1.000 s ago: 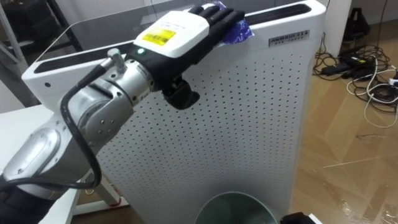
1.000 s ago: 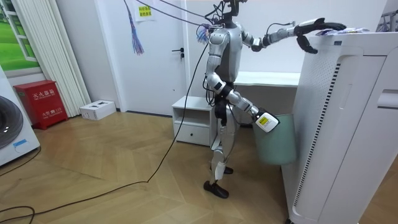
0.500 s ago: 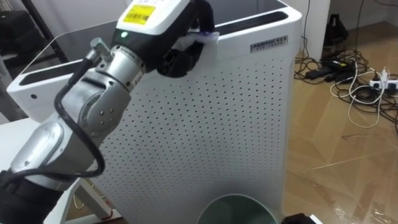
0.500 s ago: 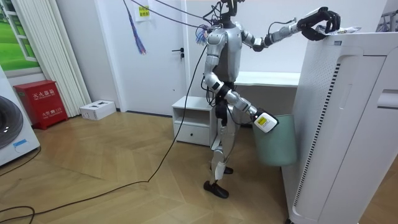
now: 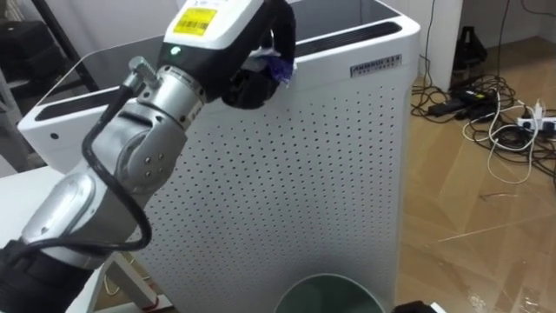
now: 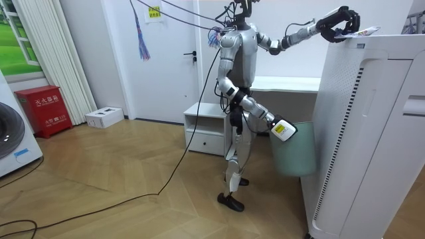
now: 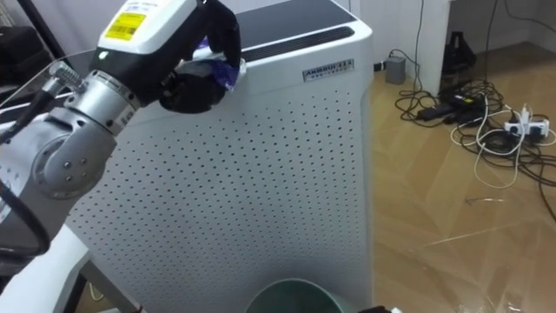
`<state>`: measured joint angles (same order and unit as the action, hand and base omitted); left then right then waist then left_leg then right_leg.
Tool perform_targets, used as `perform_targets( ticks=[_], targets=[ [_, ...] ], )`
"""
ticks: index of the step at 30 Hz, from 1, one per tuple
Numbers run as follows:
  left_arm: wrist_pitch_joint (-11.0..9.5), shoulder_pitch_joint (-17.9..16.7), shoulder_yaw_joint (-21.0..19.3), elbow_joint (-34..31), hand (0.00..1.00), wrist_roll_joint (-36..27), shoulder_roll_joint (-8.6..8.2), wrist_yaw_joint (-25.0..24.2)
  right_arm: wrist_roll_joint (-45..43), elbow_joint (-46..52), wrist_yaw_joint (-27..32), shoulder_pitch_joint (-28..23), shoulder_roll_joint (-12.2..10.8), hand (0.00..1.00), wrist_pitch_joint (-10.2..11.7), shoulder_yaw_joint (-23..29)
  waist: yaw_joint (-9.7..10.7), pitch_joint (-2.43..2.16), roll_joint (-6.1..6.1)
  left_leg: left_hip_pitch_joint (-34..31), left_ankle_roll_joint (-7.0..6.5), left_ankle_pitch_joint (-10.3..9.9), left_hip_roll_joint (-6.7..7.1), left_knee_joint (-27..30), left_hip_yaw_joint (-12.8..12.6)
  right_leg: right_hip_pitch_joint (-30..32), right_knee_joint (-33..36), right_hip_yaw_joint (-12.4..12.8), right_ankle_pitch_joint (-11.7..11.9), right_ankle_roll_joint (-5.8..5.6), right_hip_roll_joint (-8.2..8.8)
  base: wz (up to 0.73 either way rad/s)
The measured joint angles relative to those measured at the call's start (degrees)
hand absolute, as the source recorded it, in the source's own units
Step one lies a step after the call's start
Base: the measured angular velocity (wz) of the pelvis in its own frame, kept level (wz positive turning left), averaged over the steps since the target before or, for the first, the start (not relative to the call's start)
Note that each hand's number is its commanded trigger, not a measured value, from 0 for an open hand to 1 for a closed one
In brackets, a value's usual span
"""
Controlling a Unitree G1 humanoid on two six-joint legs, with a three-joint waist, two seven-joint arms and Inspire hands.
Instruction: Pick garbage
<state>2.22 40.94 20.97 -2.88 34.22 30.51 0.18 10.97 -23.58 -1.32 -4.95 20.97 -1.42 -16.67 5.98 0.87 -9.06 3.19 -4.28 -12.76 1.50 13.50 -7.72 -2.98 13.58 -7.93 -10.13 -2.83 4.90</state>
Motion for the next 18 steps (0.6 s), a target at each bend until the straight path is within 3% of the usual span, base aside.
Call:
perform_targets(
  ticks=[6, 12, 14, 18],
  targets=[
    [-0.3, -3.6, -1.1, -7.4, 1.00, -5.7, -0.56, -0.5, -0.1, 0.0, 1.5, 1.1, -0.4, 1.00, 0.0, 0.0, -0.7, -0.12, 0.83, -0.3, -0.03, 0.0, 0.03, 0.1, 0.4, 0.0, 0.0, -0.4, 0.0, -0.02, 0.07, 0.03],
    [-4.3, -10.4, -2.4, -14.7, 1.00, -16.0, -0.80, -2.5, -0.5, 0.0, 2.0, 1.5, -0.7, 1.00, 0.0, 0.0, -1.7, -0.14, 2.26, -0.4, -0.04, 0.0, 0.03, 0.2, 0.4, 0.1, 0.0, -0.3, 0.0, -0.02, 0.05, 0.00],
    [-5.0, -15.9, -0.2, -15.2, 1.00, -21.1, -0.84, -7.4, -0.5, 0.0, 2.1, 1.7, -1.0, 1.00, 0.0, 0.0, -1.5, -0.20, 2.46, -0.7, -0.04, 0.0, 0.03, 0.4, 0.5, 0.2, 0.0, -0.6, 0.0, -0.01, 0.06, 0.02],
    [-4.7, -20.3, 2.2, -15.2, 1.00, -21.3, -0.87, -13.9, -0.5, 0.2, 3.4, 2.0, -1.9, 1.00, 0.1, 0.0, -1.4, -0.33, 3.28, -3.7, -0.04, 0.0, 0.00, 2.3, 1.8, 2.2, 0.3, -1.3, 0.1, 0.13, 0.08, 0.16]
  ],
)
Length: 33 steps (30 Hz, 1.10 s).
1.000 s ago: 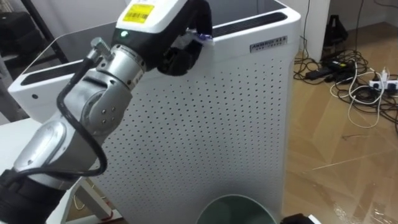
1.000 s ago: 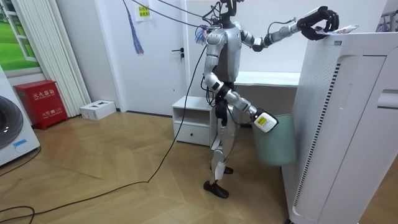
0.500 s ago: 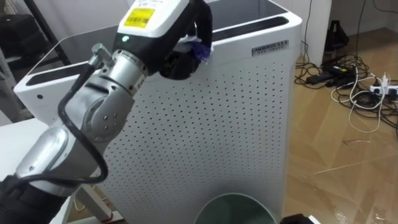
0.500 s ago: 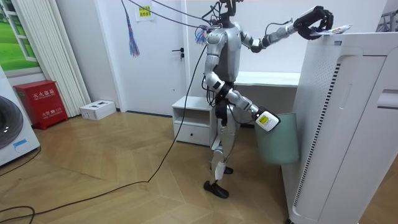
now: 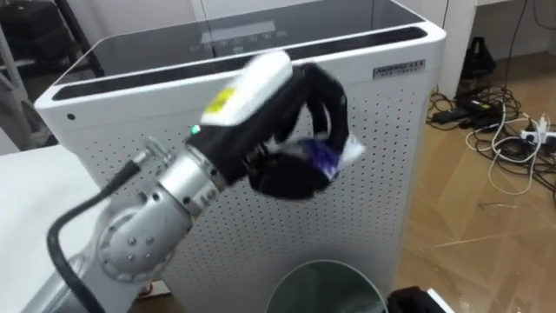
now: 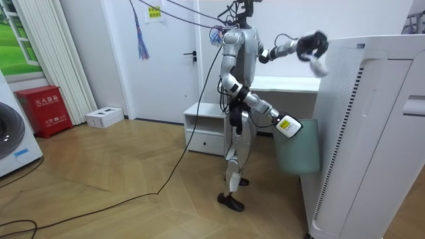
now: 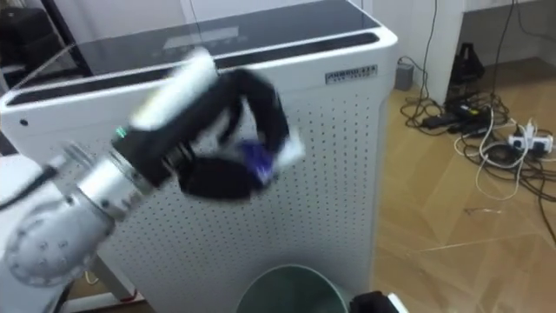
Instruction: Pick garbage
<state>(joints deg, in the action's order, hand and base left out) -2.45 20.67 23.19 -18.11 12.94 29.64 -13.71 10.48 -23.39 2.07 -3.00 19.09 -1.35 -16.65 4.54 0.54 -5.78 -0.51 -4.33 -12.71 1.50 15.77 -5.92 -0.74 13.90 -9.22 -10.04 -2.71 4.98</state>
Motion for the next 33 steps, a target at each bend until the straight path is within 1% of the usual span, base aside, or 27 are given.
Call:
perform_targets(
  ticks=[1, 2, 5, 8, 10, 15, 18, 21, 22, 27, 30, 31, 32, 33],
  targets=[
    [0.0, -0.3, 0.0, 0.0, 1.00, -0.5, 0.00, -1.2, 0.0, 0.0, 0.5, 0.3, -0.2, 1.00, 0.0, 0.0, -0.1, -0.05, 0.09, -0.7, 0.00, 0.0, 0.00, 0.3, 0.3, 0.5, 0.1, -0.4, 0.1, 0.05, 0.04, 0.16],
    [-0.1, -0.3, 0.0, 0.0, 1.00, -2.4, 0.01, -2.0, -0.1, 0.0, 1.1, 0.6, -0.1, 1.00, 0.0, 0.0, -0.3, -0.05, 0.09, -1.0, 0.00, 0.0, 0.00, 0.5, 0.5, 0.7, 0.1, -0.5, 0.1, 0.06, 0.08, 0.11],
    [-0.7, -0.3, 0.0, 0.0, 1.00, -6.8, -0.01, -2.3, -0.1, 0.0, 1.3, 0.7, -0.2, 1.00, 0.0, 0.0, -0.5, -0.04, 0.07, -1.0, 0.00, 0.0, -0.01, 0.4, 0.5, 0.6, 0.1, -0.6, 0.1, 0.06, 0.06, 0.02],
    [-1.2, -0.3, 0.0, 0.0, 1.00, -9.1, -0.02, -3.4, 0.0, 0.0, 1.7, 0.7, -0.2, 1.00, 0.0, 0.0, -0.4, -0.01, -0.08, -1.2, 0.00, 0.0, -0.01, 0.4, 0.4, 0.7, 0.1, -0.9, 0.1, 0.07, 0.08, 0.00],
    [-1.7, -0.3, 0.0, 0.0, 1.00, -9.1, -0.02, -3.8, 0.1, 0.0, 2.0, 0.7, -0.2, 1.00, 0.0, 0.0, -0.4, 0.00, -0.18, -1.3, 0.00, 0.0, -0.04, 0.4, 0.4, 0.7, 0.1, -1.0, 0.1, 0.10, 0.07, 0.00],
    [-2.2, -0.3, 0.0, 0.0, 1.00, -9.1, 0.06, -4.2, 0.6, 0.0, 2.7, 0.7, 0.0, 1.00, 0.0, 0.0, -0.5, 0.06, -0.62, -1.3, 0.00, 0.0, -0.09, -0.3, 0.0, 0.7, 0.1, -1.0, 0.2, 0.13, 0.04, 0.00],
    [-3.1, -0.6, -0.1, 0.0, 1.00, -8.9, 0.05, -4.2, 0.4, 0.0, 2.9, 0.7, 0.1, 1.00, 0.0, 0.0, -0.5, 0.04, -0.97, -1.1, 0.00, 0.0, -0.11, -0.4, -0.2, 0.9, 0.1, -0.9, 0.2, 0.13, 0.04, -0.02],
    [-3.8, -1.2, -0.9, 0.0, 1.00, -8.9, 0.07, -4.2, 0.4, 0.5, 2.7, 0.7, 0.8, 1.00, 0.0, 0.0, -0.7, 0.13, -1.18, -0.9, -0.01, 0.1, -0.06, -0.4, -0.3, 1.0, 0.1, -0.6, 0.2, 0.12, 0.08, -0.03],
    [-4.3, -2.0, -1.6, 0.0, 1.00, -8.9, 0.06, -4.2, 0.4, 0.8, 2.7, 0.7, 1.1, 1.00, 0.0, 0.0, -0.7, 0.13, -1.20, -0.9, -0.01, 0.1, -0.06, -0.4, -0.3, 1.0, 0.1, -0.6, 0.2, 0.12, 0.08, 0.00],
    [-4.5, -4.8, -4.3, 0.0, 1.00, -8.9, 0.06, -3.7, 0.5, 0.9, 2.2, 0.7, 1.8, 1.00, 0.0, 0.1, -0.9, 0.20, -1.30, -0.7, -0.01, 0.1, -0.04, -0.3, -0.3, 0.8, 0.0, -0.6, 0.2, 0.12, 0.11, 0.00],
    [-4.7, -7.1, -4.7, 0.8, 1.00, -8.8, 0.05, -2.5, 0.5, 0.9, 2.2, 0.7, 1.9, 1.00, 0.0, 0.1, -0.9, 0.39, -1.58, -0.8, -0.02, 0.1, -0.06, -0.3, -0.3, 1.0, 0.2, -0.5, 0.2, 0.12, 0.09, -0.01],
    [-4.7, -8.1, -4.6, 1.3, 1.00, -8.4, 0.04, -2.5, 0.5, 1.0, 2.1, 0.7, 1.9, 1.00, 0.0, 0.1, -0.7, 0.46, -1.66, -0.8, -0.02, 0.2, -0.07, -0.4, -0.4, 1.3, 0.4, -0.4, 0.2, 0.12, 0.08, -0.03],
    [-4.7, -8.8, -4.5, 2.1, 1.00, -7.9, 0.01, -2.1, 0.6, 1.1, 2.1, 0.7, 1.9, 1.00, 0.0, 0.1, -0.5, 0.69, -1.75, -0.9, -0.02, 0.2, -0.07, -0.4, -0.3, 1.5, 0.8, -0.2, 0.1, 0.11, 0.08, -0.03],
    [-4.7, -9.0, -4.4, 2.6, 1.00, -7.6, -0.02, -1.9, 0.6, 1.1, 2.1, 0.7, 1.9, 1.00, 0.0, 0.1, -0.5, 0.77, -1.79, -1.0, -0.02, 0.2, -0.06, -0.5, -0.3, 1.6, 0.9, -0.2, 0.1, 0.11, 0.09, 0.00]
  ],
)
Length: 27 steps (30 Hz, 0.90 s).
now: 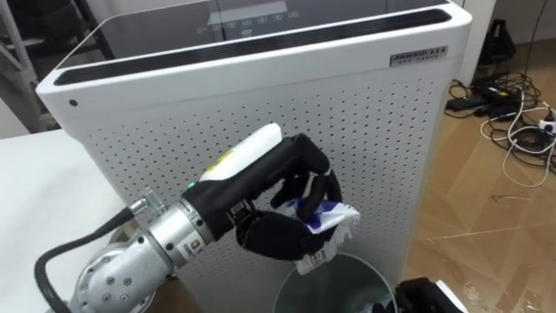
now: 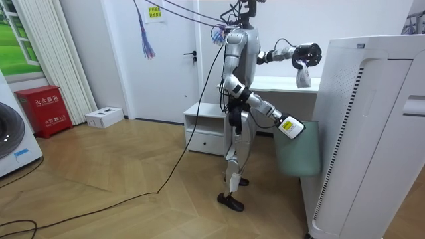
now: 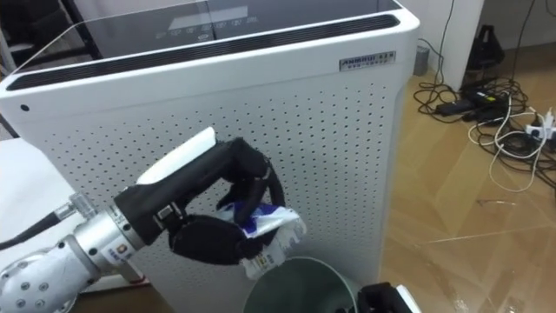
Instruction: Pick garbage
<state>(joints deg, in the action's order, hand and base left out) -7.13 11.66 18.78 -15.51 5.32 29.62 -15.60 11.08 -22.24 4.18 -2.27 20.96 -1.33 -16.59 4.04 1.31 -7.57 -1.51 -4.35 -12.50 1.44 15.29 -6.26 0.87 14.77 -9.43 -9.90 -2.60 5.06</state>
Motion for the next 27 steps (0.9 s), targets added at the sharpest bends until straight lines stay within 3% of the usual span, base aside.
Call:
perform_targets(
  ticks=[6, 11, 19, 20, 22, 27],
  targets=[
    [0.0, -0.9, 1.5, 5.3, 1.00, -0.1, -0.11, 1.4, 0.3, 1.2, 0.0, 0.7, -0.2, 1.00, 0.0, -0.2, 0.1, 0.25, 0.26, -1.9, -0.10, 0.5, -0.02, -0.1, -1.3, 3.4, 2.0, 0.8, 0.0, 0.01, 0.32, -0.09],
    [-0.1, -1.2, 3.3, 9.3, 1.00, 0.0, -2.26, 1.7, 0.3, 1.2, -0.2, 1.4, -0.8, 1.00, 0.1, -0.3, 0.3, 0.68, 1.22, -2.7, -0.26, 0.6, 0.08, 0.0, -1.7, 4.3, 2.1, 0.7, 0.0, 0.00, 0.54, -0.03],
    [-0.1, -1.2, 8.5, 14.6, 1.00, 0.0, -5.75, 1.3, 0.2, 0.6, -1.8, 1.8, -1.6, 1.00, 0.1, -0.3, 0.6, 0.53, 2.56, -2.6, -0.26, 0.6, 0.17, 0.2, -1.7, 4.3, 2.2, 0.6, 0.0, -0.01, 0.67, 0.00],
    [-0.1, -1.3, 8.7, 14.6, 0.49, 0.0, -6.43, 1.2, 0.2, 0.5, -1.8, 1.8, -1.9, 1.00, 0.1, -0.3, 0.6, 0.52, 2.59, -2.6, -0.27, 0.6, 0.20, 0.2, -1.8, 4.3, 2.2, 0.6, 0.0, -0.01, 0.69, 0.00],
    [-0.1, -1.4, 8.9, 14.7, 0.00, 0.0, -7.05, 1.2, 0.1, 0.4, -1.8, 1.8, -2.7, 1.00, 0.1, -0.3, 0.6, 0.47, 2.68, -2.6, -0.28, 0.6, 0.19, 0.2, -1.8, 4.2, 2.2, 0.7, 0.0, -0.01, 0.68, 0.00],
    [-0.1, -1.6, 9.5, 14.9, 0.00, 0.7, -7.76, 1.0, -0.2, 0.4, -1.9, 1.8, -3.6, 1.00, 0.1, -0.3, 1.0, 0.43, 2.75, -2.5, -0.29, 0.6, 0.19, 0.3, -1.9, 4.2, 2.3, 0.8, 0.0, -0.01, 0.67, 0.00]
  ],
)
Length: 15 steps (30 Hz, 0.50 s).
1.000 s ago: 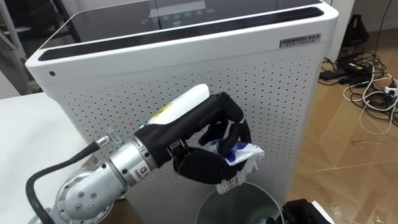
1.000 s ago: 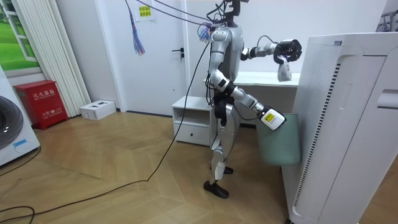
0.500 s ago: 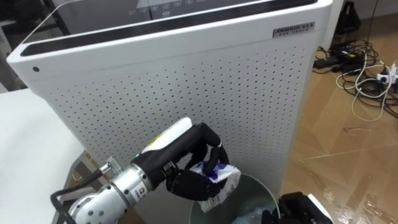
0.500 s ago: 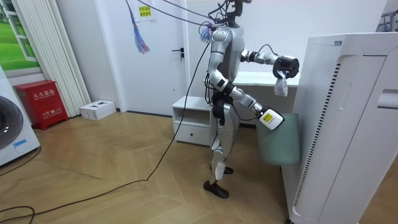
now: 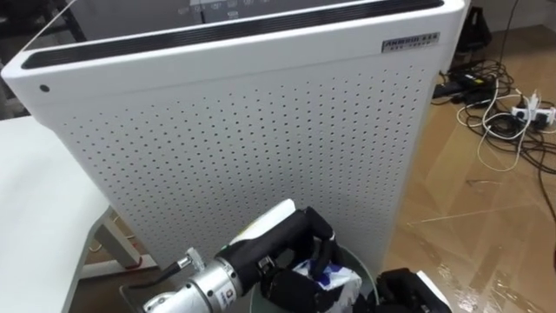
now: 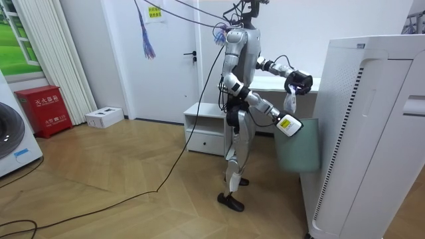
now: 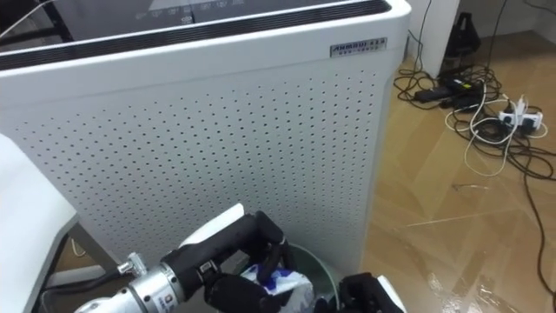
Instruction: Pick garbage
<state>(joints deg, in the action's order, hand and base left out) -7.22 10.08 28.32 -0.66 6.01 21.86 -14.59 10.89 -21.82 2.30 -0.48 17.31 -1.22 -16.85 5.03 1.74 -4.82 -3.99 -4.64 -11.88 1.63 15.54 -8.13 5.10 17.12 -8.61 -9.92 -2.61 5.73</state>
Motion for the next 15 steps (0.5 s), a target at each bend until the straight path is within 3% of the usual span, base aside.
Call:
perform_targets(
  ticks=[5, 10, 15],
  targets=[
    [0.3, -1.7, 0.1, 0.6, 0.00, 2.8, -1.12, -0.1, 0.0, 0.0, -0.6, 0.0, -0.5, 1.00, 0.0, 0.0, 0.0, -0.20, 0.58, 0.6, 0.00, 0.0, -0.03, -0.1, -0.9, 0.0, 0.5, 0.6, 0.0, 0.00, 0.03, -0.07],
    [0.6, -2.2, 0.1, 0.7, 0.00, 3.7, -1.07, -0.1, -0.3, 0.0, -0.6, 0.0, -1.2, 1.00, 0.0, -0.1, 0.0, -0.59, 1.11, 0.6, -0.09, 0.0, -0.05, 0.1, -0.8, -0.1, 0.6, 0.6, 0.0, 0.00, 0.04, 0.00],
    [0.6, -3.3, 0.1, 0.7, 0.00, 3.7, -1.06, -0.1, -0.3, 0.0, -0.4, 0.0, -1.2, 1.00, 0.0, -0.6, 0.0, -0.67, 1.00, 0.6, -0.09, 0.0, -0.08, 0.1, -0.7, -0.1, 0.7, 0.6, 0.0, 0.00, -0.03, 0.00]
  ],
)
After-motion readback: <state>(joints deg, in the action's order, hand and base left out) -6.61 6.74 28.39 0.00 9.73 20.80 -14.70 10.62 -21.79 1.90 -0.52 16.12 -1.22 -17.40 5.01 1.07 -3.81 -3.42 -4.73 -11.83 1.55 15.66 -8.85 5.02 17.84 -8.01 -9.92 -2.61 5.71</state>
